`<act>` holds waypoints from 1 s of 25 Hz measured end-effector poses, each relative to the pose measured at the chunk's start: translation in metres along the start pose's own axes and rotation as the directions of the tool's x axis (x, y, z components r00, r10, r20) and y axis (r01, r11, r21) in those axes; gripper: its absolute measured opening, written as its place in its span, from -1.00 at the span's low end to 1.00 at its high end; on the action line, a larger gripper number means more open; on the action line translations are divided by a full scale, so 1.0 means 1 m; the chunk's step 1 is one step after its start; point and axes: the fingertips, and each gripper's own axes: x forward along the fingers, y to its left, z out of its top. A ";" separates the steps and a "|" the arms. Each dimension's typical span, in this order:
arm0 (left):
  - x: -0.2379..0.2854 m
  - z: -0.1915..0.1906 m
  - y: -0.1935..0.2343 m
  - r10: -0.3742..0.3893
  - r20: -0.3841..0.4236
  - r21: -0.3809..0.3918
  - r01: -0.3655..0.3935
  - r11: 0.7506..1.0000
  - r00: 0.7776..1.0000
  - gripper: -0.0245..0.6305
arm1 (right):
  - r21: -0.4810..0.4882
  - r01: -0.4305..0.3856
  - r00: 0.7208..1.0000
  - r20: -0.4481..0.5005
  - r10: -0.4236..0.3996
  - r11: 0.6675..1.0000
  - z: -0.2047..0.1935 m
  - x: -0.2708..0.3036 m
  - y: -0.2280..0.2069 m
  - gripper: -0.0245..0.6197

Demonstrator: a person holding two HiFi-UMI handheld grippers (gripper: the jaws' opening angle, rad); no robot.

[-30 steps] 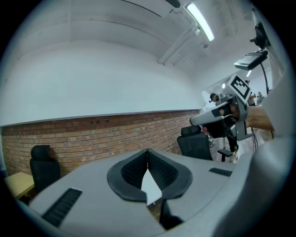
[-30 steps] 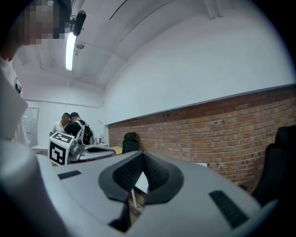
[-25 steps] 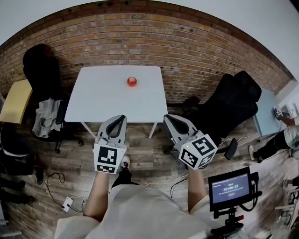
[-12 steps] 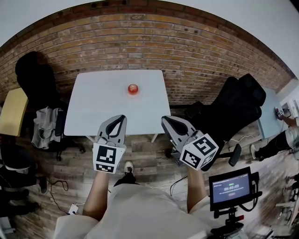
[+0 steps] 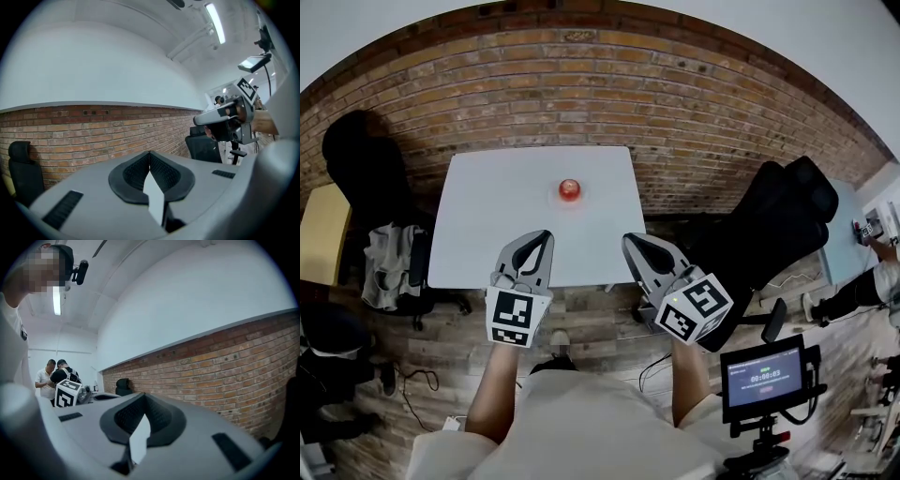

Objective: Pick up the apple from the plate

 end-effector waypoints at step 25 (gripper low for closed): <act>0.084 -0.014 0.061 -0.096 0.006 0.013 0.096 0.995 0.995 -0.91 | 0.050 0.046 0.999 -0.007 -0.045 0.998 -0.008 0.079 -0.046 -0.91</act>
